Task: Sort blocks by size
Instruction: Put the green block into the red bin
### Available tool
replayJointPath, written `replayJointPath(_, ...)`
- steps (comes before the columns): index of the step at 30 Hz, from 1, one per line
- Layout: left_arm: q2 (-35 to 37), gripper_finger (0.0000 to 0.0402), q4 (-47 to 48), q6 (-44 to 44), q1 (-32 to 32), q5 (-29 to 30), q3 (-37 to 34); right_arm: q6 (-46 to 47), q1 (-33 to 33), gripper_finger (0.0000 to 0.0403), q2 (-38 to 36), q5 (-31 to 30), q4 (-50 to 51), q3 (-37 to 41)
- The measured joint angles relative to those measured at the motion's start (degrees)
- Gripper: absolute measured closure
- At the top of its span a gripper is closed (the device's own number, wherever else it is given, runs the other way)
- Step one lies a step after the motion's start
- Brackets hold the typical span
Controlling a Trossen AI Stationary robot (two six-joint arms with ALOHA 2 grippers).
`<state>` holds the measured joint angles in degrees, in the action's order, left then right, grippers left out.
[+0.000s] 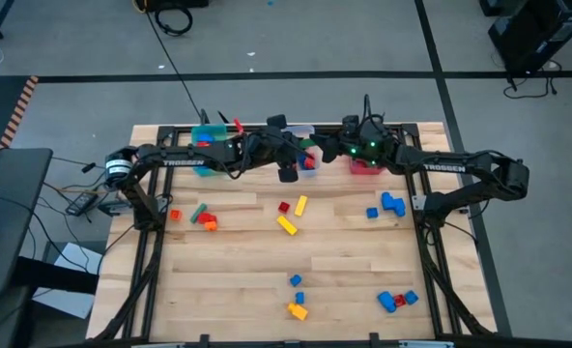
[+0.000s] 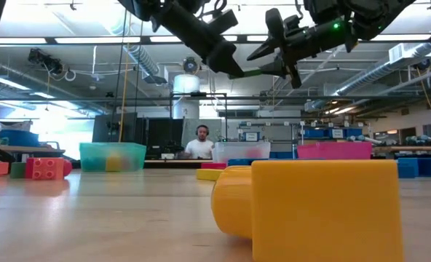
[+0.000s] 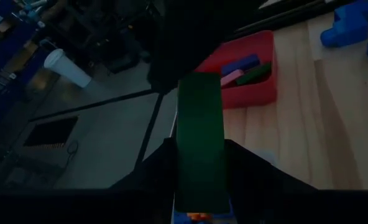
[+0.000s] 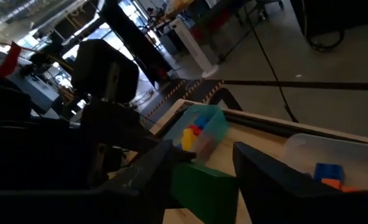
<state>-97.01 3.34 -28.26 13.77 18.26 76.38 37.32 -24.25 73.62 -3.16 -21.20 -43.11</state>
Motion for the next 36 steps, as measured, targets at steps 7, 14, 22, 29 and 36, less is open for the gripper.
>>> replayJointPath(7, 0.0, 0.0279, -1.3, 0.0, 0.1, 0.1, 0.0, -2.0, 0.0, 0.0205, 0.0, 0.3, 1.7, 0.0)
replayJointPath(14, 0.0, 0.0279, -5.1, 0.1, 0.1, 0.3, 0.0, -3.1, -1.0, 0.022, 0.0, 4.2, 1.5, 0.0)
replayJointPath(22, 0.0, 0.0279, -6.2, 0.3, -0.1, 0.7, 0.0, -8.3, -1.8, 0.0312, 0.0, 8.3, -1.9, 0.0)
replayJointPath(29, 0.1, 0.0275, -6.1, 7.4, -0.7, 1.4, 0.0, -11.8, -2.1, 0.0332, 0.0, 11.6, -3.2, 0.0)
replayJointPath(36, 0.0, 0.0218, -4.9, 13.9, -0.8, 0.0, 0.0, -14.2, -4.0, 0.0332, -0.4, 14.9, -2.7, 0.0)
